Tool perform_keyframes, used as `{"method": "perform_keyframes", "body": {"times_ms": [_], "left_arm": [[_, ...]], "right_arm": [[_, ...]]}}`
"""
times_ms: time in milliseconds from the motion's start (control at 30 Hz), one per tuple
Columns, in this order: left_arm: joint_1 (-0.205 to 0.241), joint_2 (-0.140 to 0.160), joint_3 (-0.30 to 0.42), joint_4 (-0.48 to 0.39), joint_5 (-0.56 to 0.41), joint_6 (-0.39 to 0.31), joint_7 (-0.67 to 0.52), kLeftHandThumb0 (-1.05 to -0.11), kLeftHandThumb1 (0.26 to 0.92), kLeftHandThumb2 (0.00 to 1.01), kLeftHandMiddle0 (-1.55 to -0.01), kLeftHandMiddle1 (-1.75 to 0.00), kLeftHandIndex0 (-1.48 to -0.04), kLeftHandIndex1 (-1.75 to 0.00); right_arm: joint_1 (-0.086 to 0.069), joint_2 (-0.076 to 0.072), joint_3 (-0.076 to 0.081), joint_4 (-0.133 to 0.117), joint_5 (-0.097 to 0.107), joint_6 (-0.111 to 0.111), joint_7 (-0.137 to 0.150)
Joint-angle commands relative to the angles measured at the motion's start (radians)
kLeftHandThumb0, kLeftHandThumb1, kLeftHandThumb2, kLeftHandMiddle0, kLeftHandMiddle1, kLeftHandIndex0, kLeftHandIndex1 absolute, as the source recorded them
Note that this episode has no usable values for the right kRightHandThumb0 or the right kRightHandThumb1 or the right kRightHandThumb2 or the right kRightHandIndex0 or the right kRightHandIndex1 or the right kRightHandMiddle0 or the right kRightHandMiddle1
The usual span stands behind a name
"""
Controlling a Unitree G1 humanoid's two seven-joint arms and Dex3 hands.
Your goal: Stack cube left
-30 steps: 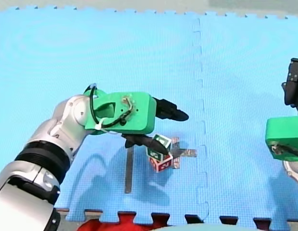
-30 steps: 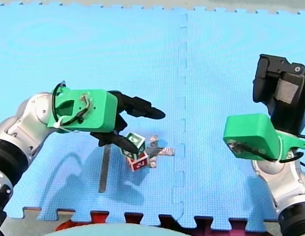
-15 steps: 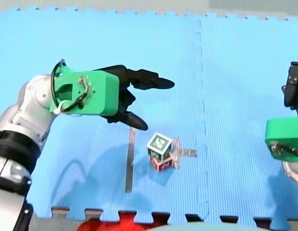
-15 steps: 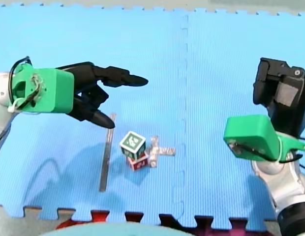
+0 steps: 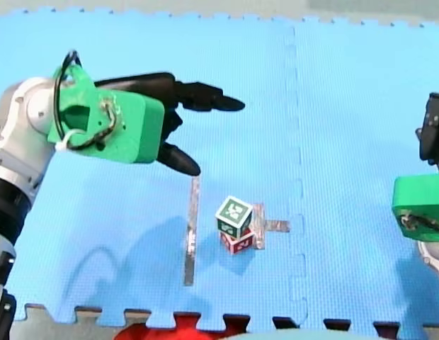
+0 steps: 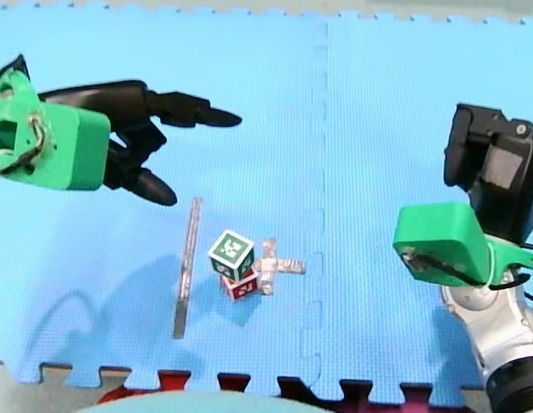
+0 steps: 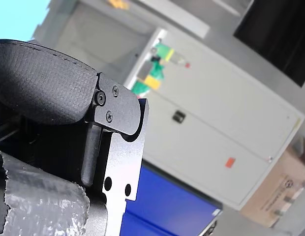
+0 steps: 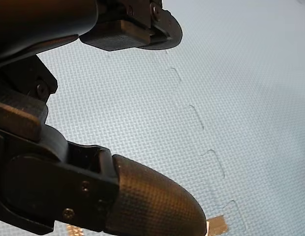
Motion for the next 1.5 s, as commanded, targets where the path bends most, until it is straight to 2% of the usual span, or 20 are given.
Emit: {"method": "perform_keyframes", "body": {"times_ms": [0,67,100,167,200,233,267,300,333,367,433,567,667,833,1000,1133,1300,1467], "left_arm": [[0.026,-0.049,0.144,0.184,-0.139,-0.03,0.042,-1.048,0.921,0.29,-0.93,-1.75,-0.39,-0.05],[0.04,-0.055,0.16,0.259,-0.115,-0.14,0.181,-1.048,0.921,0.43,-0.95,-1.75,-0.43,-0.05],[0.049,-0.061,0.179,0.28,-0.126,-0.178,0.212,-1.048,0.921,0.51,-0.95,-1.75,-0.45,-0.05],[0.053,-0.074,0.215,0.311,-0.158,-0.208,0.234,-1.048,0.921,0.61,-0.9,-1.72,-0.44,-0.03],[0.052,-0.075,0.221,0.323,-0.154,-0.218,0.274,-1.048,0.921,0.66,-0.81,-1.67,-0.44,-0.03],[0.055,-0.072,0.223,0.333,-0.143,-0.227,0.317,-1.048,0.921,0.76,-0.78,-1.53,-0.43,-0.02],[0.061,-0.067,0.223,0.338,-0.134,-0.233,0.351,-1.048,0.921,0.84,-0.74,-1.08,-0.43,-0.01],[0.071,-0.06,0.228,0.339,-0.132,-0.227,0.375,-1.048,0.921,0.87,-0.74,-0.82,-0.43,0.0],[0.078,-0.054,0.236,0.34,-0.139,-0.207,0.386,-1.048,0.921,0.9,-0.66,-0.51,-0.4,0.0],[0.083,-0.052,0.247,0.342,-0.148,-0.186,0.391,-1.048,0.921,0.91,-0.62,-0.34,-0.38,0.0],[0.089,-0.053,0.271,0.351,-0.171,-0.156,0.39,-1.048,0.921,0.91,-0.55,-0.17,-0.36,0.0],[0.108,-0.056,0.3,0.373,-0.18,-0.16,0.421,-1.048,0.921,0.88,-0.52,-0.09,-0.36,0.0],[0.12,-0.065,0.32,0.381,-0.184,-0.164,0.432,-1.048,0.921,0.88,-0.5,-0.06,-0.37,0.0],[0.138,-0.08,0.346,0.375,-0.19,-0.154,0.423,-1.048,0.921,0.87,-0.44,-0.02,-0.34,0.0],[0.144,-0.107,0.385,0.372,-0.224,-0.137,0.405,-1.048,0.921,0.84,-0.44,-0.02,-0.33,0.0],[0.145,-0.119,0.401,0.366,-0.235,-0.141,0.393,-1.048,0.921,0.83,-0.43,-0.01,-0.32,0.0],[0.148,-0.129,0.405,0.362,-0.23,-0.151,0.401,-1.048,0.921,0.83,-0.44,-0.01,-0.31,0.0],[0.155,-0.134,0.399,0.358,-0.22,-0.146,0.4,-1.048,0.921,0.85,-0.41,0.0,-0.29,0.0]], "right_arm": [[-0.006,-0.012,-0.005,0.01,0.006,-0.009,-0.005],[-0.005,-0.015,-0.007,0.013,0.007,-0.013,-0.004],[-0.004,-0.016,-0.007,0.015,0.008,-0.015,-0.003],[-0.001,-0.019,-0.009,0.019,0.011,-0.02,-0.002],[0.0,-0.021,-0.01,0.021,0.012,-0.024,-0.001],[0.0,-0.022,-0.011,0.024,0.014,-0.027,0.001],[0.001,-0.024,-0.012,0.028,0.017,-0.03,0.003],[0.002,-0.026,-0.013,0.032,0.02,-0.035,0.006],[0.002,-0.028,-0.015,0.037,0.024,-0.04,0.011],[0.003,-0.031,-0.016,0.042,0.028,-0.045,0.017],[0.007,-0.036,-0.019,0.049,0.037,-0.055,0.031],[0.018,-0.054,-0.028,0.065,0.055,-0.077,0.059],[0.023,-0.07,-0.032,0.076,0.058,-0.086,0.069],[0.018,-0.085,-0.032,0.089,0.058,-0.078,0.092],[0.013,-0.09,-0.023,0.101,0.048,-0.067,0.099],[0.007,-0.089,-0.016,0.122,0.048,-0.073,0.106],[-0.011,-0.084,-0.008,0.165,0.058,-0.098,0.127],[-0.026,-0.082,-0.002,0.197,0.064,-0.124,0.143]]}}
